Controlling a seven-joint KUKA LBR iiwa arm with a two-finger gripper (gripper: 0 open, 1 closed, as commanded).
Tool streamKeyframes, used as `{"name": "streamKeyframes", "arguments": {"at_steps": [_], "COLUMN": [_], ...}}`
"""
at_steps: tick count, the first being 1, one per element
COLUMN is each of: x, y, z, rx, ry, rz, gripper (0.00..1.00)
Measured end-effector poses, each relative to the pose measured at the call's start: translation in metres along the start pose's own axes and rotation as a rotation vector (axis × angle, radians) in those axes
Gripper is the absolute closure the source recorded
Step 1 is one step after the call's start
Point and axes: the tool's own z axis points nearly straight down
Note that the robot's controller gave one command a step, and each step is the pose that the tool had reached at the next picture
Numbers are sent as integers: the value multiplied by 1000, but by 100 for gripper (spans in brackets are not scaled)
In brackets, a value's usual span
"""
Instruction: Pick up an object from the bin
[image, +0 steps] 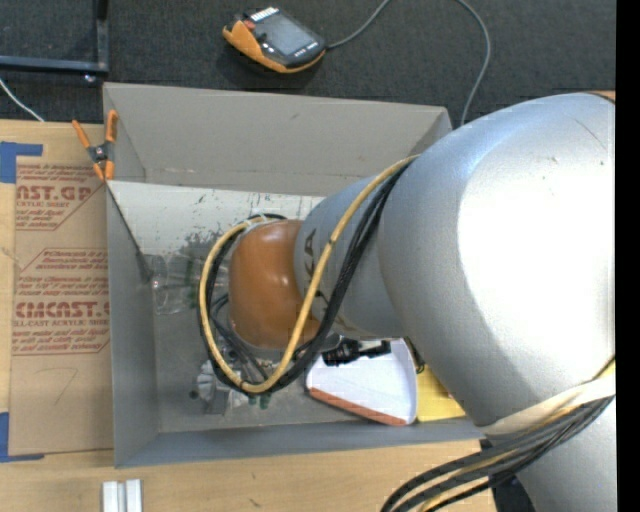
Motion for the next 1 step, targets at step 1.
{"name": "streamKeyframes", "arguments": {"at_steps": [1], "x": [-10], "y": [-41], "z": [0], "rx": [-4], "ry": [3], "rz": [-36], "gripper": [100]}}
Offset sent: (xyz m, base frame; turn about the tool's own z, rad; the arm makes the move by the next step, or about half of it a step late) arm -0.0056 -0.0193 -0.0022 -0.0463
